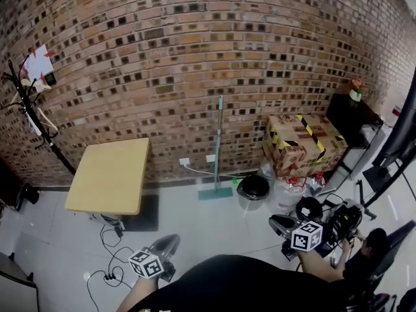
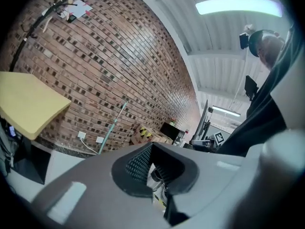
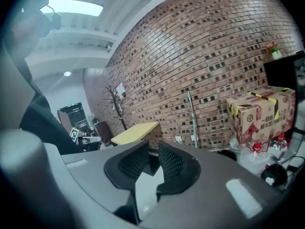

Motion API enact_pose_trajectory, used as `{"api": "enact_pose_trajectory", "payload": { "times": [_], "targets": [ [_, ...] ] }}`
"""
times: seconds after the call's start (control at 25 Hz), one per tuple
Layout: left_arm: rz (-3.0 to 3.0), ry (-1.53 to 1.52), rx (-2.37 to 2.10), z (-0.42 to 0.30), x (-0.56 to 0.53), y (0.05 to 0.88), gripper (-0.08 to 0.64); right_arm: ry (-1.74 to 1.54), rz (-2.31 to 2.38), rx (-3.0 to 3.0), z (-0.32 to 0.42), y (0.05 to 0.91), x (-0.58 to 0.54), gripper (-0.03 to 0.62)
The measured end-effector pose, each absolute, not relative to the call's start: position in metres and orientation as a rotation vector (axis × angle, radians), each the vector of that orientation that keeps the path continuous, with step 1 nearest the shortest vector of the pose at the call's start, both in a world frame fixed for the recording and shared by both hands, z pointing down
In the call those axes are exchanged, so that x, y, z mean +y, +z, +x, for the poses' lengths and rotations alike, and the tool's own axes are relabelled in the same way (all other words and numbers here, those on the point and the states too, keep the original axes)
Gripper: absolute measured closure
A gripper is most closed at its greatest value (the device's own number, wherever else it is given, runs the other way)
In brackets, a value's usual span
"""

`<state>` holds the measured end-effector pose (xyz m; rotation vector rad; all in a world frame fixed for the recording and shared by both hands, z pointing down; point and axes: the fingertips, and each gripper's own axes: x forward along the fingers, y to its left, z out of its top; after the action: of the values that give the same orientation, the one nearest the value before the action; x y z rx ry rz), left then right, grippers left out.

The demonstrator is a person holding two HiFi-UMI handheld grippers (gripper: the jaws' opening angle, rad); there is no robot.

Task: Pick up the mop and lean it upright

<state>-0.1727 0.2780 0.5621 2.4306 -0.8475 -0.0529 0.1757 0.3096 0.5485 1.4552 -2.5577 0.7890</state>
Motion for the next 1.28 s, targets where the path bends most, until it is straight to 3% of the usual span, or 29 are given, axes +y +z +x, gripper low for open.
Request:
{"api": "enact_pose_trajectory", "payload": {
  "times": [0.32, 0.56, 1.28],
  "targets": [
    [2.433, 0.001, -0.822, -0.232, 0.197, 0.572, 0.565, 0.825, 1.421, -2.535, 0.102, 0.547, 0.233, 0.514],
    [2.370, 0.000, -0.855, -0.231, 0.169, 0.591, 0.565, 0.844, 1.367, -2.526, 0.106, 0.559, 0.178, 0.514],
    [2.322, -0.077, -1.143, -0.099, 0.032, 0.551, 0.565, 0.752, 1.045, -2.666, 0.212, 0.563, -0.034, 0.511]
  ]
}}
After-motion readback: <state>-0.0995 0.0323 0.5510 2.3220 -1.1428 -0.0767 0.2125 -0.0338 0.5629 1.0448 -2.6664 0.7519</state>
